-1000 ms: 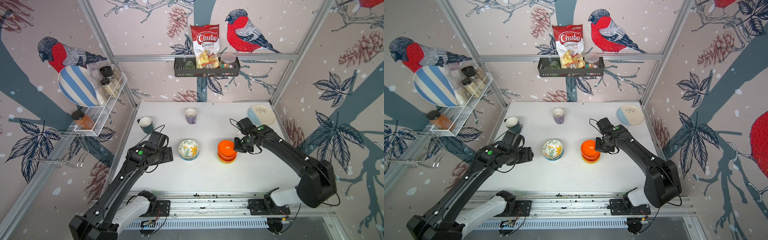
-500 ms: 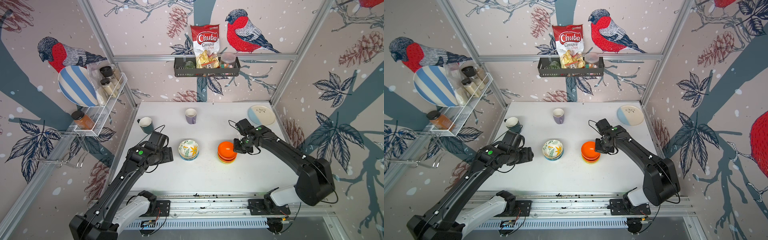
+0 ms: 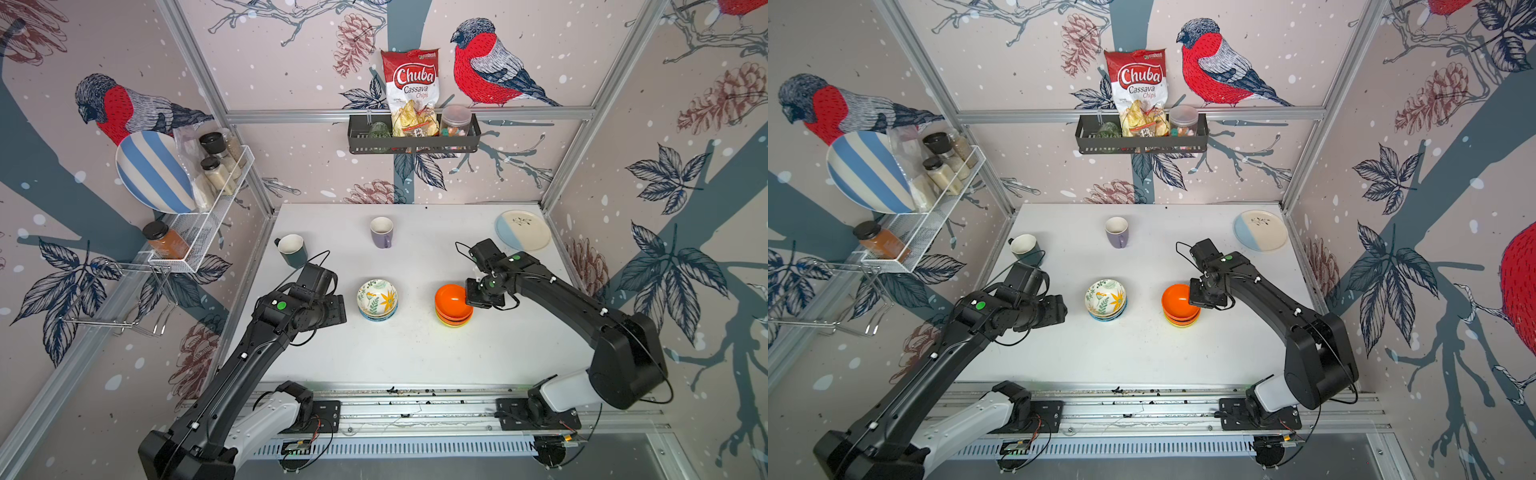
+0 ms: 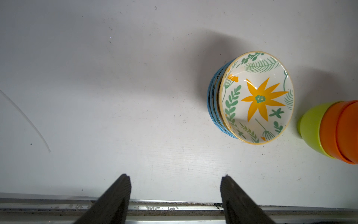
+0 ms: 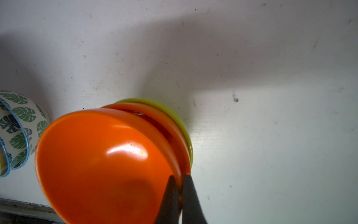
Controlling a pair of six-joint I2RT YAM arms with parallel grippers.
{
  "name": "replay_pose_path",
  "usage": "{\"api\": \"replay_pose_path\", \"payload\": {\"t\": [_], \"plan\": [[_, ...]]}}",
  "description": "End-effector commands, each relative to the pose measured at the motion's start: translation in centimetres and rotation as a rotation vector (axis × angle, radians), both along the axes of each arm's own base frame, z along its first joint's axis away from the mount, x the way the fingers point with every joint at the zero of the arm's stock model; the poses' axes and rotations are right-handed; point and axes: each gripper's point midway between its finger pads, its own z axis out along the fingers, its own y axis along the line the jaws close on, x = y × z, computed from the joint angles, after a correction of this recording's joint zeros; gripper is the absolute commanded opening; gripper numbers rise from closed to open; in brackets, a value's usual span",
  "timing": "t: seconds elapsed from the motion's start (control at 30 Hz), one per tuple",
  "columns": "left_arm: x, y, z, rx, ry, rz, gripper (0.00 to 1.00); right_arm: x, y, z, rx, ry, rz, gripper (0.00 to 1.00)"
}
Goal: Stack the bowls
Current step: Place the bowl on the bowl.
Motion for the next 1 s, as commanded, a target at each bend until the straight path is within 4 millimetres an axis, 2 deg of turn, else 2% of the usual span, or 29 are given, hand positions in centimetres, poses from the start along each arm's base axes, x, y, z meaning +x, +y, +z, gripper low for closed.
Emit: {"api": "replay_pose_path", "payload": {"t": [0.0, 0.97], "plan": [[0.11, 0.06, -0.01, 0.0, -0.005, 0.002, 0.75, 0.15, 0.08, -0.15, -0.006, -0.006, 0.019, 0.0], [0.12, -0.04, -0.26, 0.0, 0.007, -0.002, 0.75, -0.05, -0.25, -0.12, -0.015, -0.015, 0.022, 0.0]]}}
